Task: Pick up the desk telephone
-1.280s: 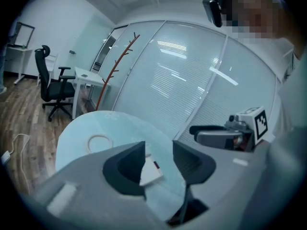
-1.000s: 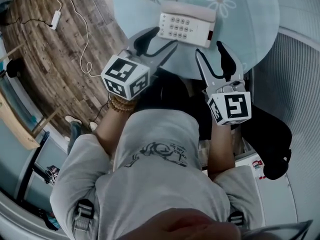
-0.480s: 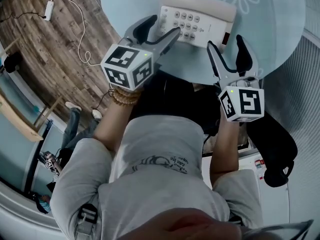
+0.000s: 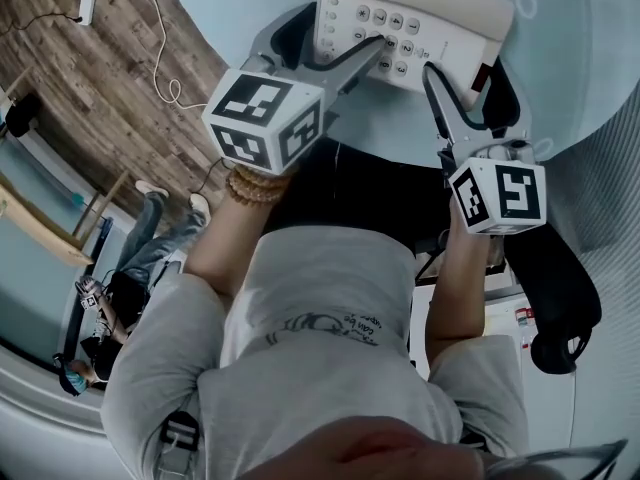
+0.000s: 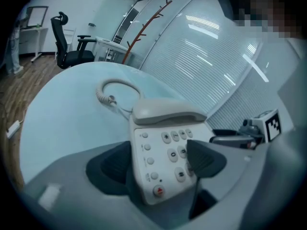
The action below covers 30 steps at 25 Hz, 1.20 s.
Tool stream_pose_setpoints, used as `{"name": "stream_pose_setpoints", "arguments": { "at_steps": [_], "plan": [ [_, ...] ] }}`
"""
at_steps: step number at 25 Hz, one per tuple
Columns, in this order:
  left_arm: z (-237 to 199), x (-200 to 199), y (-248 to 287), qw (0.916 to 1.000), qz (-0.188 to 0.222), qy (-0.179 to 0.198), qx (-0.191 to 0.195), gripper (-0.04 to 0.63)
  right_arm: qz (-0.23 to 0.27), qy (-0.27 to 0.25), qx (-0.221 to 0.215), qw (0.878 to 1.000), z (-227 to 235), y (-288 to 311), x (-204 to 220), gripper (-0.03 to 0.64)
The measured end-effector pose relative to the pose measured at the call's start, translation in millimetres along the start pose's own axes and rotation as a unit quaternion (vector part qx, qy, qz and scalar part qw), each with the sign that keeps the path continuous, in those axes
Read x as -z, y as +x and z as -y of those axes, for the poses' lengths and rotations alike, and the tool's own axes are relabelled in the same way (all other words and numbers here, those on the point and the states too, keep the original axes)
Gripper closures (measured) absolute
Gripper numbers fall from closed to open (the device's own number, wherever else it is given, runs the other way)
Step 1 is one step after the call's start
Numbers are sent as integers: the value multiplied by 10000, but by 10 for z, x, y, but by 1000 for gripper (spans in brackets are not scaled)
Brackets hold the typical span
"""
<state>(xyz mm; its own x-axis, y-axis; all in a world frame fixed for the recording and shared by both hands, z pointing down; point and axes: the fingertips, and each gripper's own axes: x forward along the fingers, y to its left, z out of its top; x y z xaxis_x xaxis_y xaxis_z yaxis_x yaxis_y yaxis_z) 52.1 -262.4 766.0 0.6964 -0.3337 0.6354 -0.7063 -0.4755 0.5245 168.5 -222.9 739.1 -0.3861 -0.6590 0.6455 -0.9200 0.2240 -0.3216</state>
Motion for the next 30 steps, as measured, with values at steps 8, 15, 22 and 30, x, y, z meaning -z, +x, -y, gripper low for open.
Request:
{"name": "stream_pose_setpoints", "arguments": {
  "at_steps": [8,15,22,30],
  "plan": [
    [0,22,25,9996,134,153,-189,227,41,202,-192,9996,-11,79,87,262],
    [15,-14,-18,9996,50,158,-233,229,-15,349,-142,9993,-48,58,40,268],
    [88,-315,-307,9988,176,366,-280,230,135,380,-145,9991,-248,-64,-260,267],
    [338,-752,-803,9966,526,553,-296,230,439,174,-157,9988,-551,-413,-774,266]
  ]
}}
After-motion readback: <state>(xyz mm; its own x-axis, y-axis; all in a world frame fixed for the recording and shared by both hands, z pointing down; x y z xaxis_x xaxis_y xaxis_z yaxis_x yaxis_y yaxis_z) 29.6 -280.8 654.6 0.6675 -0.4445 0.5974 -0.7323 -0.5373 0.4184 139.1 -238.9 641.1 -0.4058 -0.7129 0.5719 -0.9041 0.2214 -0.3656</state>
